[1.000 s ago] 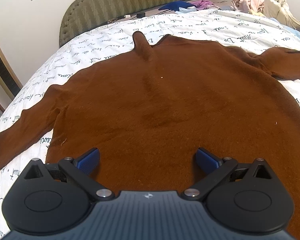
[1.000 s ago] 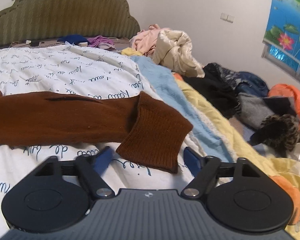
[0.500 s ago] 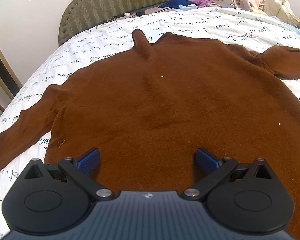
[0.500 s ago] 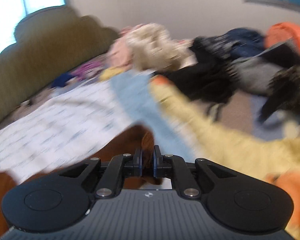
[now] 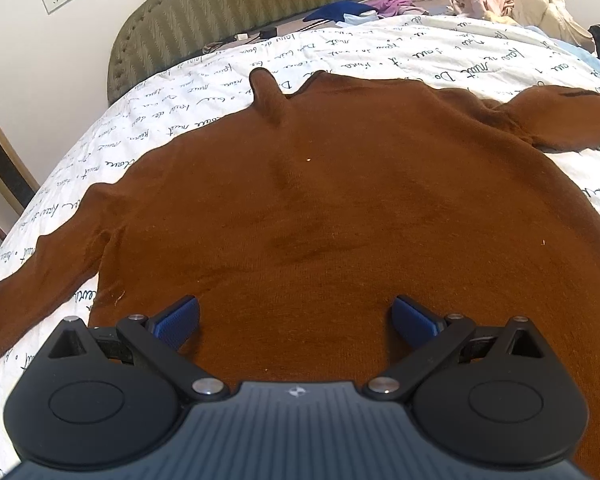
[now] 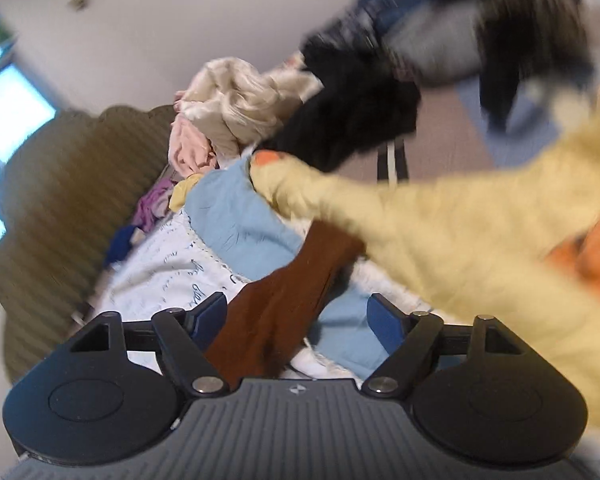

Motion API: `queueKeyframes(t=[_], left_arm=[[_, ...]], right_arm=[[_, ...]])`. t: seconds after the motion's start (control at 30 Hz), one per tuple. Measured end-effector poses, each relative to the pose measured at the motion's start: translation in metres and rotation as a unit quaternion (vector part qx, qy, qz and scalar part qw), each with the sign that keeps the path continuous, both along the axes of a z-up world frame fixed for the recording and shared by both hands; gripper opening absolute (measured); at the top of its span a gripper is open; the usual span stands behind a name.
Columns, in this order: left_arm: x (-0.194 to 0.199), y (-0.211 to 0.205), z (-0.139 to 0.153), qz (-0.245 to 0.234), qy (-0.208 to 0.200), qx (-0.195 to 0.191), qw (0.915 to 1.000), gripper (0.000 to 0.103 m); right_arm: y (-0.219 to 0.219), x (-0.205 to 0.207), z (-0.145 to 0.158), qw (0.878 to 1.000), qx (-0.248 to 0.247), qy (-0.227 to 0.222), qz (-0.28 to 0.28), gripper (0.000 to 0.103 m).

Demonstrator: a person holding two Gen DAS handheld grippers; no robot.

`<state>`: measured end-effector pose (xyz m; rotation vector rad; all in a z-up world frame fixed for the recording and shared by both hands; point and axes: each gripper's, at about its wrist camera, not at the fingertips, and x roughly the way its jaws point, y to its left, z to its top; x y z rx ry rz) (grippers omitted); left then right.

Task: Fold small clothes
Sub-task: 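Grasp the brown sweater's sleeve cuff with the right tool and lift, then carry the held sleeve across the sweater body toward the other sleeve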

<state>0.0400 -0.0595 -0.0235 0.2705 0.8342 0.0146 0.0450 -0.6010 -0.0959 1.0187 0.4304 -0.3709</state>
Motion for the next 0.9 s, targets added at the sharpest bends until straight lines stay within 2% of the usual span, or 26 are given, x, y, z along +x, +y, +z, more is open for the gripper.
queueKeyframes(t=[0.07, 0.13, 0.2, 0.23, 0.27, 0.3, 0.33, 0.4, 0.47, 0.67, 0.8, 0.9], left_arm=[[0.001, 0.001, 0.001, 0.003, 0.001, 0.001, 1.0000, 0.103], [0.002, 0.001, 0.001, 0.006, 0.001, 0.003, 1.0000, 0.103], [0.002, 0.002, 0.002, 0.005, 0.000, 0.004, 1.0000, 0.103], [0.001, 0.001, 0.003, 0.004, -0.001, 0.004, 1.0000, 0.103], [0.001, 0.001, 0.004, 0.002, -0.003, 0.004, 1.0000, 0.103], [0.000, 0.002, 0.005, 0.000, -0.005, 0.004, 1.0000, 0.103], [0.000, 0.003, 0.007, -0.002, -0.008, 0.005, 1.0000, 0.103], [0.000, 0.005, 0.009, -0.002, -0.013, 0.005, 0.9999, 0.103], [0.002, 0.010, 0.012, 0.002, -0.019, 0.003, 0.9998, 0.103], [0.008, 0.026, 0.016, 0.011, -0.031, -0.012, 0.9994, 0.103], [0.013, 0.035, 0.013, 0.016, -0.031, -0.021, 0.9992, 0.103], [0.014, 0.041, 0.012, 0.021, -0.031, -0.023, 0.9990, 0.103]], right_arm=[[-0.002, 0.014, -0.010, 1.000, 0.017, 0.006, -0.006, 0.073], [-0.004, 0.027, -0.016, 0.999, 0.026, -0.016, -0.012, 0.071], [-0.006, 0.035, -0.016, 0.999, 0.029, -0.037, -0.021, 0.065], [-0.007, 0.040, -0.015, 0.999, 0.025, -0.038, -0.026, 0.054], [-0.010, 0.044, -0.014, 0.999, 0.021, -0.033, -0.030, 0.032], [-0.012, 0.048, -0.014, 0.999, 0.018, -0.020, -0.030, 0.018], [-0.012, 0.052, -0.011, 1.000, 0.013, -0.001, -0.028, 0.012], [-0.010, 0.049, -0.001, 0.999, -0.017, 0.011, -0.031, 0.011], [-0.004, 0.041, 0.021, 0.997, -0.072, 0.009, -0.033, 0.011], [0.008, 0.007, 0.089, 0.976, -0.203, -0.005, -0.079, 0.011], [0.063, 0.005, 0.113, 0.962, -0.272, -0.010, -0.018, 0.011], [0.117, 0.009, 0.122, 0.954, -0.293, -0.035, 0.046, 0.011]])
